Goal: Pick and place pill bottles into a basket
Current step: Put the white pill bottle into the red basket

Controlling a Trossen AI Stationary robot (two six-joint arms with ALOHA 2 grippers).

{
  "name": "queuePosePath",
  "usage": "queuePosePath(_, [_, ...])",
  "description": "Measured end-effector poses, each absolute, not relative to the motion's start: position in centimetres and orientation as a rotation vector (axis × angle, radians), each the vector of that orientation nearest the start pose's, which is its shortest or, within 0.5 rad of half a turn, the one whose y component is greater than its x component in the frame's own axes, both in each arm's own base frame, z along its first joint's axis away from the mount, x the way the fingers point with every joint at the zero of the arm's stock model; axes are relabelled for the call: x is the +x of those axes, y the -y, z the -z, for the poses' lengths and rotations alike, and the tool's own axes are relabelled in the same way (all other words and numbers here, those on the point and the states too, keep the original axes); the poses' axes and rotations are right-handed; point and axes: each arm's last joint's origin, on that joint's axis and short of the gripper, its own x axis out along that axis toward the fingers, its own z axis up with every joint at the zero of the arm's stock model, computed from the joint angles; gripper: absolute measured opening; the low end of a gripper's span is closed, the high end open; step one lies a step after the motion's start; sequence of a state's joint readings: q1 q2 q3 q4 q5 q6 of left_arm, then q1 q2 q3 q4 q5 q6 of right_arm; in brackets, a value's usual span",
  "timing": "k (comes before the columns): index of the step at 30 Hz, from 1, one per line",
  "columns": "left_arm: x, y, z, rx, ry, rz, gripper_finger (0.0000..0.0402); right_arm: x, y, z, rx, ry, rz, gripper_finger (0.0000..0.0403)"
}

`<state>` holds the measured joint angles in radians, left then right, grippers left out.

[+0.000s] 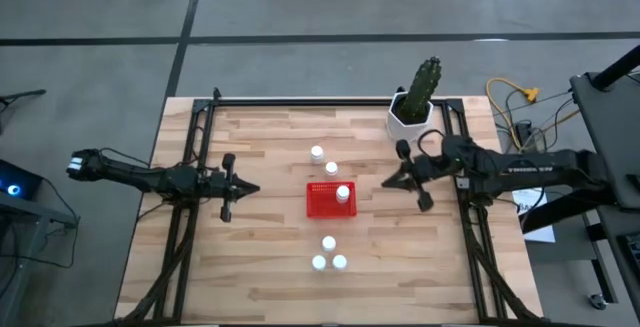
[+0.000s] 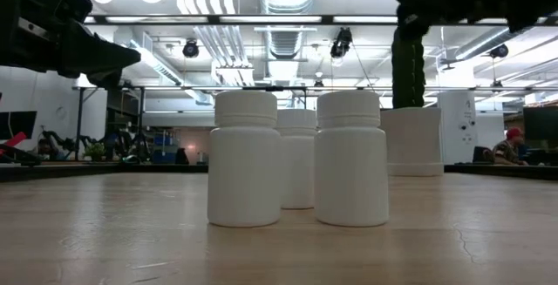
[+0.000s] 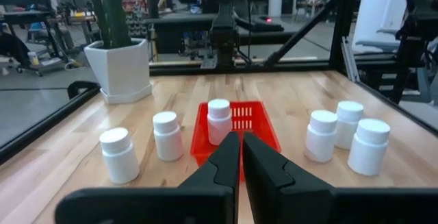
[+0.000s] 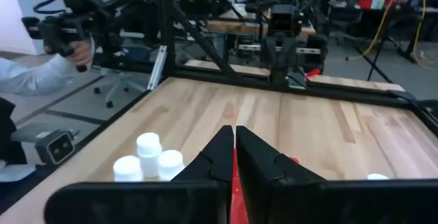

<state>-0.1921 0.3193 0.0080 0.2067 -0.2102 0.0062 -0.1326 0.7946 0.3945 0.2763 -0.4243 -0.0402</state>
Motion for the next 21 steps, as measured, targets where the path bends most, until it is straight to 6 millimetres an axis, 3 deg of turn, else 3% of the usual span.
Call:
queuePosePath(10, [11.6, 1.7, -16.1, 0.031, -0.081, -0.014, 0.0000, 14.6, 0.1, -18.9, -0.004, -0.006, -0.331, 0.0008])
queuePosePath(21, [11.9, 2.1, -17.2, 0.134, 0.047, 0.101, 0.0000, 13.6, 0.0, -17.2, 0.023, 0.003, -0.330, 0.0008])
